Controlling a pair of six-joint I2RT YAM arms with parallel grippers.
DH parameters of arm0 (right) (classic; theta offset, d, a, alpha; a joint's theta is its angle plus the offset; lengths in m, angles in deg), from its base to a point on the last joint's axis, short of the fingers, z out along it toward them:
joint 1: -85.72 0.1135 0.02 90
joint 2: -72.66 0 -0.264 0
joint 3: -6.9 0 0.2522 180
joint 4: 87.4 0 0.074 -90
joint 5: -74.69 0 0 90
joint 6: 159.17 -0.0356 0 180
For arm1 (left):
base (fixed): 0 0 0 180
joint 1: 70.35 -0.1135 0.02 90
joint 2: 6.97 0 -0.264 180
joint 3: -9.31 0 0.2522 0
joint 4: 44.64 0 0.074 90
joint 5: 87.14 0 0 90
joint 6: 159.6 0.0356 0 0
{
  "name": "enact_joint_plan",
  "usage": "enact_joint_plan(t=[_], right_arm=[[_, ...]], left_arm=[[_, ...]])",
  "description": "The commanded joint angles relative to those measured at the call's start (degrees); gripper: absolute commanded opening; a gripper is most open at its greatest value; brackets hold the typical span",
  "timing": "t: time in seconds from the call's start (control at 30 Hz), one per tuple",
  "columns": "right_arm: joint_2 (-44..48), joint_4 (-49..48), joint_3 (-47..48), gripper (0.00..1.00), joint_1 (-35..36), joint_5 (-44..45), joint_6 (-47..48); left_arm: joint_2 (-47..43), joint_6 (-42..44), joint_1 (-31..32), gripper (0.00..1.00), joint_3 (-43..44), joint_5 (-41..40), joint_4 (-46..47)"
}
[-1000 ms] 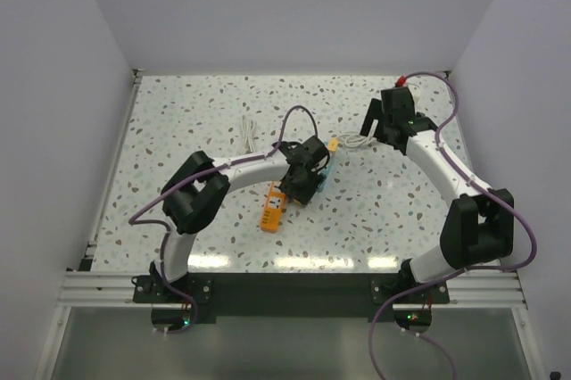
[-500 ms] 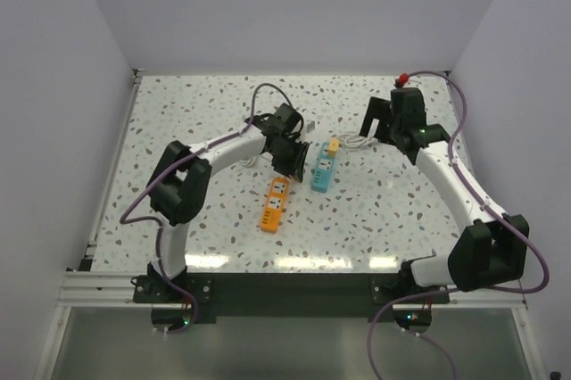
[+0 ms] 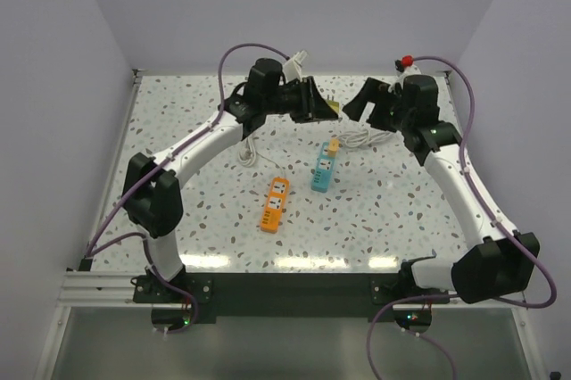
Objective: Insert the plug
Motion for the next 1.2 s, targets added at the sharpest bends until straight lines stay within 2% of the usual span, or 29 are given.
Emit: enact_joint_plan(t=[0.0,0.07,0.2,0.37,0.57,0.7,0.87,1.07,1.17], right_arm=[[2.71,-10.06,0.39,0.9,-0.17,-12.21,-6.37],[2.8,-13.57,-0.75,0.89,-0.17,-15.37,-8.49],[3.59,-18.24,-2.69,0.85,-0.08,-17.93,-14.12],[4.64,-21.84,-4.53,0.8,0.01,-20.31,-15.45],[8.16,-19.68,-4.89,0.75,0.01,-16.71,-16.5],[10.53,-19.92,-5.59,0.77,-0.17,-12.67,-18.08],[8.69,-25.97,-5.24,0.77,-0.43,-14.86,-22.56],[4.66,-32.82,-4.8,0.76,-0.52,-19.42,-26.6],[2.55,-38.81,-5.59,0.71,-0.52,-23.02,-30.64]], left_arm=[[-2.07,-12.45,-0.44,0.0,1.03,3.88,15.67],[-2.59,-16.23,-0.36,0.0,0.07,4.05,20.42],[-3.56,-17.83,-0.44,0.0,-1.43,4.05,24.03],[-5.06,-21.51,-0.44,0.0,-5.64,4.14,30.36],[-5.67,-22.4,-0.71,0.0,-6.79,3.44,33.26],[-5.94,-23.36,-1.41,0.0,-7.93,5.01,37.2],[-6.64,-26.17,-1.5,0.0,-11.62,8.62,45.3],[-8.57,-23.45,-1.5,0.0,-11.89,9.42,45.48],[-8.31,-23.36,-1.41,0.0,-11.45,9.94,46.45]])
